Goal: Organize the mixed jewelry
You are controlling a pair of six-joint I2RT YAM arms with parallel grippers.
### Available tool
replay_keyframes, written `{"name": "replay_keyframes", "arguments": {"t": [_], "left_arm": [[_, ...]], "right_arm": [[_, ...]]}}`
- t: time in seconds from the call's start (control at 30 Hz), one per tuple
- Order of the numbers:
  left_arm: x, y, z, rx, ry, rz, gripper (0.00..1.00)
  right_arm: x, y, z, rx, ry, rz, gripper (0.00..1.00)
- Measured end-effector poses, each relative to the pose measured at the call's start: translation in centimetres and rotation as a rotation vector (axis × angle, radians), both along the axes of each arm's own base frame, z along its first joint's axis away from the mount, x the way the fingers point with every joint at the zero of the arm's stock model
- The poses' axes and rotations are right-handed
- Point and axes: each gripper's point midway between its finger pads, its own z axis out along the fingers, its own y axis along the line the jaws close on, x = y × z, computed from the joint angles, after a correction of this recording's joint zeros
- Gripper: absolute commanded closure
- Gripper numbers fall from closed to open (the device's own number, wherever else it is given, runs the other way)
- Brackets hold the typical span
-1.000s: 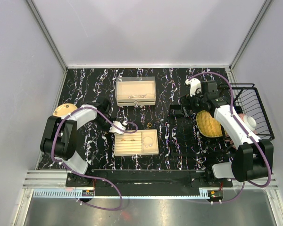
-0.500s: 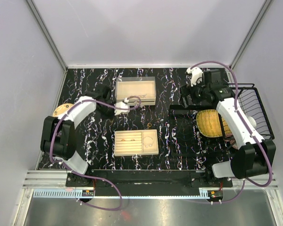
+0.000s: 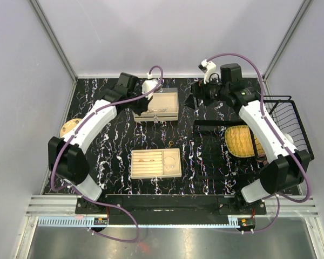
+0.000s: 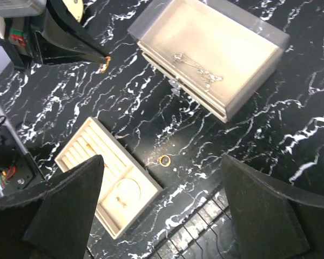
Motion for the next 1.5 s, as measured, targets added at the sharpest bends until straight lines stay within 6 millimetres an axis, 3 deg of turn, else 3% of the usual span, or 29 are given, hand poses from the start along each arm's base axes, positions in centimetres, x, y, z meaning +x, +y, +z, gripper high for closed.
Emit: {"name": "replay_keyframes", "arguments": {"t": [0.2, 0.33, 0.7, 0.93, 1.5], "left_arm": [[1.5, -4.1, 5.4, -0.143, -0.050, 0.142, 1.00], [2.3, -5.3, 7.1, -0.216, -0.042, 0.227, 1.00], [2.1, -6.1, 6.7, -0.303, 0.062, 0.366, 1.00], [2.2, -6.1, 6.2, -0.317, 0.089, 0.409, 1.00], [2.3, -6.3, 5.9, -0.332, 0.117, 0.440, 1.00]], "right_arm": [[0.7, 3.1, -0.4, 0.080, 0.047, 0.039, 0.12], [1.2, 4.5, -1.4, 0.113, 0.092, 0.052, 0.15], [3.2, 7.9, 0.0, 0.241, 0.132, 0.083, 0.28], [3.4, 9.9, -1.0, 0.251, 0.161, 0.101, 0.34], [3.9, 11.5, -2.3, 0.234, 0.171, 0.099, 0.49]]}}
